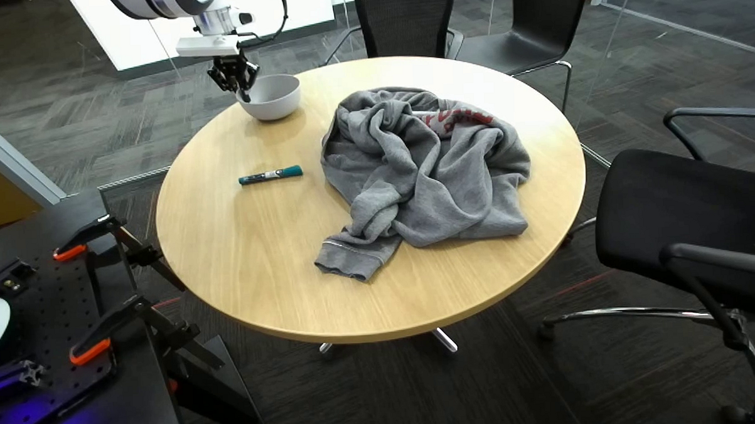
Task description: Slide the bowl to the left then put the pen inside the bowl
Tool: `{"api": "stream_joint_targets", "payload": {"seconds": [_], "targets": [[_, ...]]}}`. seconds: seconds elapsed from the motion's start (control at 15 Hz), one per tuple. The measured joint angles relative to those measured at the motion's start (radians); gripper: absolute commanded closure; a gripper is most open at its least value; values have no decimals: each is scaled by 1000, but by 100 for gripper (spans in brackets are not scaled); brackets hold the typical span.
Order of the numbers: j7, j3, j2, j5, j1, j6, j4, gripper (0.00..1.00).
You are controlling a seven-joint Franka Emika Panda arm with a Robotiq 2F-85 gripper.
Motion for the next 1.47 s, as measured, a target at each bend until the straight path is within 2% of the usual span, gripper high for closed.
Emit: {"api": "stream_joint_targets", "payload": {"seconds": [0.07,0.2,0.6,0.87,1.2,1.47], "targets": [[0,0,6,-5,8,-5,10,68],[0,0,16,-9,21,-10,26,56],[0,-3,57,-9,26,-12,36,12],[0,-15,53,-10,26,1,36,1],[3,-29,5,-33,26,53,14,0],[36,-48,-85,-43,25,129,-68,0]]}}
